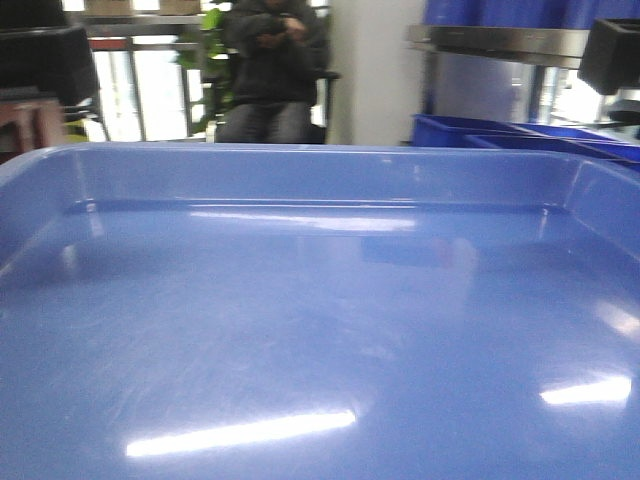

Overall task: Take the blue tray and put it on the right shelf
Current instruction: 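Carry the tray with both grippers toward the metal shelving rack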

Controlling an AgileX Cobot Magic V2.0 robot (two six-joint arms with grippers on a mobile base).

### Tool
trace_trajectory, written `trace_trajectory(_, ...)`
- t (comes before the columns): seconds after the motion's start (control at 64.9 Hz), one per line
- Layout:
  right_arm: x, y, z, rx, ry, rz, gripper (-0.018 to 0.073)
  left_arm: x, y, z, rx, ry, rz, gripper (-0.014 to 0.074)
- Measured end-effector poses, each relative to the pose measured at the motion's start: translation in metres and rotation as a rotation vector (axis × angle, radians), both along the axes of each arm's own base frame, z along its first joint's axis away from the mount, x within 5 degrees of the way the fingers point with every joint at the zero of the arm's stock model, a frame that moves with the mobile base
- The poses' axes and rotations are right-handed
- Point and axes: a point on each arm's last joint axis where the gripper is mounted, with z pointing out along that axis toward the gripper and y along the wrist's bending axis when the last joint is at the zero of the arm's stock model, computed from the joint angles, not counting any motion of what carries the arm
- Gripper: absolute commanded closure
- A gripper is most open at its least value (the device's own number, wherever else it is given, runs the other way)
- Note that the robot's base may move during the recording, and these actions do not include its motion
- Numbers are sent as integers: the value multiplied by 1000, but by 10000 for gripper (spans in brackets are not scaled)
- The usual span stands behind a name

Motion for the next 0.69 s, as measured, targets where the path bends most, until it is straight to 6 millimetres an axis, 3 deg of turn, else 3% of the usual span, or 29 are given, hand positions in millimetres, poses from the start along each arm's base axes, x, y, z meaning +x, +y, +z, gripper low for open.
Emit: trace_trajectory(0.693, 0, 0, 0, -1, -1, 0, 295, 0, 0, 0, 0, 0, 2, 524)
